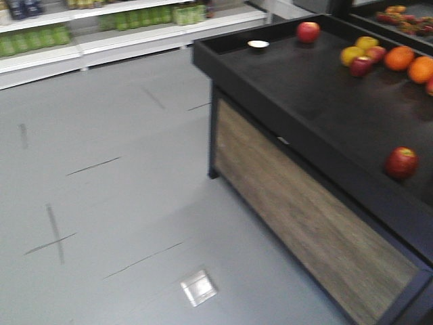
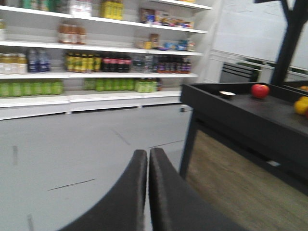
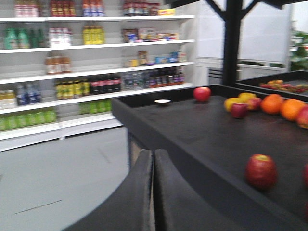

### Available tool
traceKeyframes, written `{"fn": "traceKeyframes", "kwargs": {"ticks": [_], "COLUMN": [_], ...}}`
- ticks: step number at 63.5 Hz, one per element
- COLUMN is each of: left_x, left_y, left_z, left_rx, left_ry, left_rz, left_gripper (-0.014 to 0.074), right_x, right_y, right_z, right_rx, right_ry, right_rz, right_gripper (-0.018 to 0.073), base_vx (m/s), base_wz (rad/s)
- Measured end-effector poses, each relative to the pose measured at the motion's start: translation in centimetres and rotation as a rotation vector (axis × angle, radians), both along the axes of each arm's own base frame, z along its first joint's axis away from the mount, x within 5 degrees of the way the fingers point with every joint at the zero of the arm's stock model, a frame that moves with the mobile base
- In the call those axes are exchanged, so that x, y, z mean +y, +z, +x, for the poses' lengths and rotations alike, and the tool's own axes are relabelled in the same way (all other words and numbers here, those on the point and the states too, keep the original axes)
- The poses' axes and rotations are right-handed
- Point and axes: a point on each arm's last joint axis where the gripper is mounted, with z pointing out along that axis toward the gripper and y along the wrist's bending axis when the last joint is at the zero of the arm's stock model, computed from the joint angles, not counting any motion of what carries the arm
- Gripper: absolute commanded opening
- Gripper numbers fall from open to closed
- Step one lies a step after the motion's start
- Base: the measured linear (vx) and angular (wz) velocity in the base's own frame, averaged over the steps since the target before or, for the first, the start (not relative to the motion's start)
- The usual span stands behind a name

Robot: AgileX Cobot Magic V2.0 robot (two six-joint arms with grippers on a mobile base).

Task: Pick three apples into basket with both arms
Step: 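Turn the base and approach the light-blue basket on the fruit table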

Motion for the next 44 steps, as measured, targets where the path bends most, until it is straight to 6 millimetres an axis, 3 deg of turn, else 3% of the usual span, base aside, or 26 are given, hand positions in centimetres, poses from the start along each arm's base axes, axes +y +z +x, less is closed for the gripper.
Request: {"fn": "traceKeyframes", "kwargs": {"ticks": [44], "left_x": [0.00], "left_y": [0.00], "left_z": [0.00], "left_rx": [0.000], "left_ry": [0.000], "left_rz": [0.000], "left_gripper": [-0.0006], "right_x": [0.00], "right_y": [0.00], "right_z": [0.00], "right_rx": [0.000], "right_ry": [0.000], "right_rz": [0.000], "right_gripper": [-0.0009], "base_vx": [0.17], "base_wz": [-0.67]}}
